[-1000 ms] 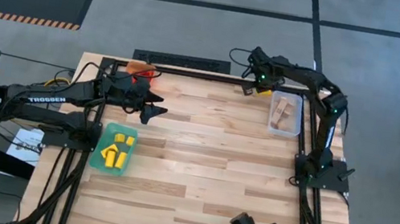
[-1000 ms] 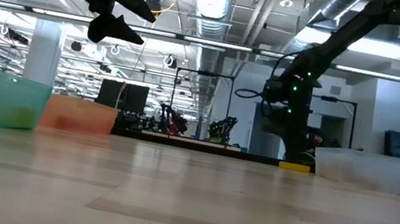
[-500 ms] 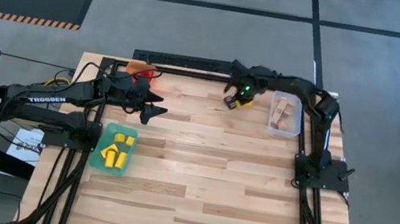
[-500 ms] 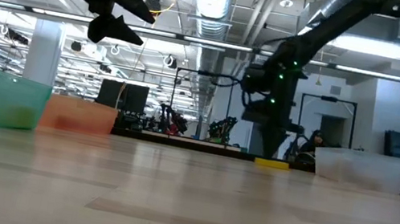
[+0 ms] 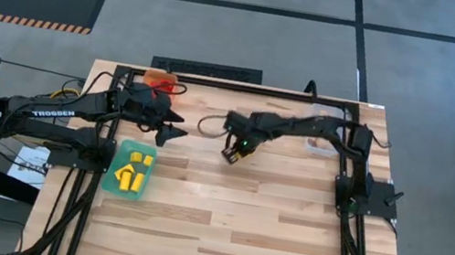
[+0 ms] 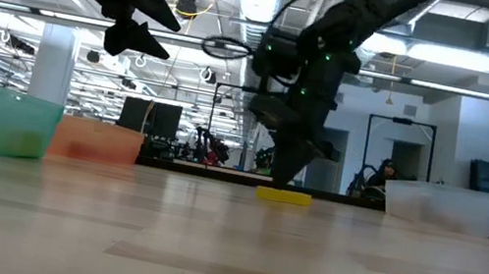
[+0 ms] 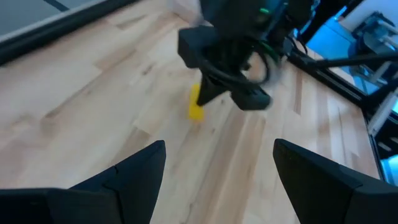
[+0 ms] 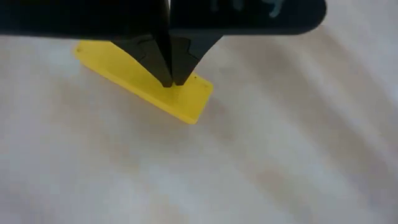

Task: Sort & place blocks by color
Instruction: Put the yellow wooden block into the green bin

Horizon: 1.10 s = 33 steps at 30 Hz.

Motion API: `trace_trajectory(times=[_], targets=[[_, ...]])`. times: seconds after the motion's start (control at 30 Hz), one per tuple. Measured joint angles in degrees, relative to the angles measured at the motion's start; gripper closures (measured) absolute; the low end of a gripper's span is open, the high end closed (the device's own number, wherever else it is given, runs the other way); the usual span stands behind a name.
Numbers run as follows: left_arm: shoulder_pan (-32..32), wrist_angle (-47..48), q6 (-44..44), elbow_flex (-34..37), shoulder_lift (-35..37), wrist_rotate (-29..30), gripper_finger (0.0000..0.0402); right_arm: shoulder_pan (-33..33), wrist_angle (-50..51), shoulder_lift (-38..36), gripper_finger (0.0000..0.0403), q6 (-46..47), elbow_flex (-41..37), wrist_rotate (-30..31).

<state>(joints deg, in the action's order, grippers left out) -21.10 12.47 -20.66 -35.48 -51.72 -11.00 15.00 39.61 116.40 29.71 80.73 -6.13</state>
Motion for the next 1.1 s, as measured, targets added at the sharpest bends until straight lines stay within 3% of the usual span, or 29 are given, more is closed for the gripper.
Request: trace_trajectory(times=[0.27,0.47,0.67,0.8,0.97,1.1], targets=[[1.2,0.7,2.5,0.0,0.0,-3.6,0.0116,-9.1,-8.1,0.4,0.0402,9.6,-0.2,-1.8],[2.3,1.3,5.3,0.0,0.0,-5.4,0.0116,-11.4,-14.6,0.1,0.0402,12.9,-0.3,-0.4],[2.5,1.4,7.0,0.0,0.4,-7.8,0.0116,-11.4,-13.8,-3.5,0.0399,13.6,-0.3,0.4],[2.6,0.1,7.5,0.0,0.3,-7.9,0.0116,-11.5,-7.4,-10.0,0.0398,13.0,-0.1,3.4],[9.1,-11.4,10.6,0.0,-7.1,-2.0,0.0116,-11.2,4.5,-18.8,0.04,11.9,-0.1,11.9],[15.0,-17.6,11.7,-2.5,-17.8,8.1,0.0116,-10.4,11.9,-25.5,0.0397,11.9,-0.4,16.8]])
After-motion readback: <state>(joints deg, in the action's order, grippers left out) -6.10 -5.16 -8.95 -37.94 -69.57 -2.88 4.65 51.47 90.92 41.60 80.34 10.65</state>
